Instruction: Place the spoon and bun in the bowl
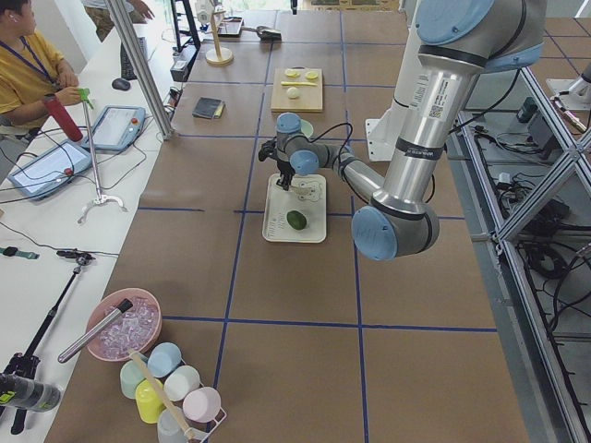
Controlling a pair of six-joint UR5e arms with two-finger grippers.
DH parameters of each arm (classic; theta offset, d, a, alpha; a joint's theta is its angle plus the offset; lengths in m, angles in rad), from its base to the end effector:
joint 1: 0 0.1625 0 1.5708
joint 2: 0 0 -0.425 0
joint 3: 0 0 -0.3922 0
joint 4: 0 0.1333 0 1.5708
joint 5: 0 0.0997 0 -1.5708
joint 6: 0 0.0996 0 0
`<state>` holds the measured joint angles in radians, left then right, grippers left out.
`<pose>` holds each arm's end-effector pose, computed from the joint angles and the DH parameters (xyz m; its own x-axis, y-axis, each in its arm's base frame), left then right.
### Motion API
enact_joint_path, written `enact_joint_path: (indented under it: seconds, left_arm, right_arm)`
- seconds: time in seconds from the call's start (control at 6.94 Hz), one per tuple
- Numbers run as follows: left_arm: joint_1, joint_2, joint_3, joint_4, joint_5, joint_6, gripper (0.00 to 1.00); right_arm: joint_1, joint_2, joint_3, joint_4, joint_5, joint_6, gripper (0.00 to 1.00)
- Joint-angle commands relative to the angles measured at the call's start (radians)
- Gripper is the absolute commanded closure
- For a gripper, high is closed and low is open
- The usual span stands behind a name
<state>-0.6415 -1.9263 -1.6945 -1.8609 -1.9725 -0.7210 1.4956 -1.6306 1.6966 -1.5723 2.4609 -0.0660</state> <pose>0.4494 -0.4534 0.3766 0.6300 0.3924 -0.6702 -0.2126 0.9171 0.3371 0.0205 -0.4723 0.6170 0.6175 -0.1626 0.7696 0.1160 0.9865 0.1155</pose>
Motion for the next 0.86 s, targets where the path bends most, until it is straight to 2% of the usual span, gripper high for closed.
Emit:
enact_joint_path:
  seconds: [0.0,0.29,0.58,0.72]
  left_arm:
    - [-0.003,-0.090,-0.075,0.110,-0.002,-0.043,1.00]
    - [0.019,-0.225,-0.042,0.091,-0.002,-0.245,1.00]
    - [0.074,-0.334,0.124,-0.077,0.003,-0.397,1.00]
    - [0.077,-0.358,0.140,-0.090,0.023,-0.400,1.00]
  right_arm:
    - [0.000,0.000,0.003,0.000,0.003,0.000,0.00]
    - [-0.002,0.000,0.005,0.000,0.015,0.002,0.00]
    - [-0.002,0.000,0.008,0.000,0.036,0.000,0.00]
    - [-0.006,0.002,0.008,0.002,0.036,0.000,0.00]
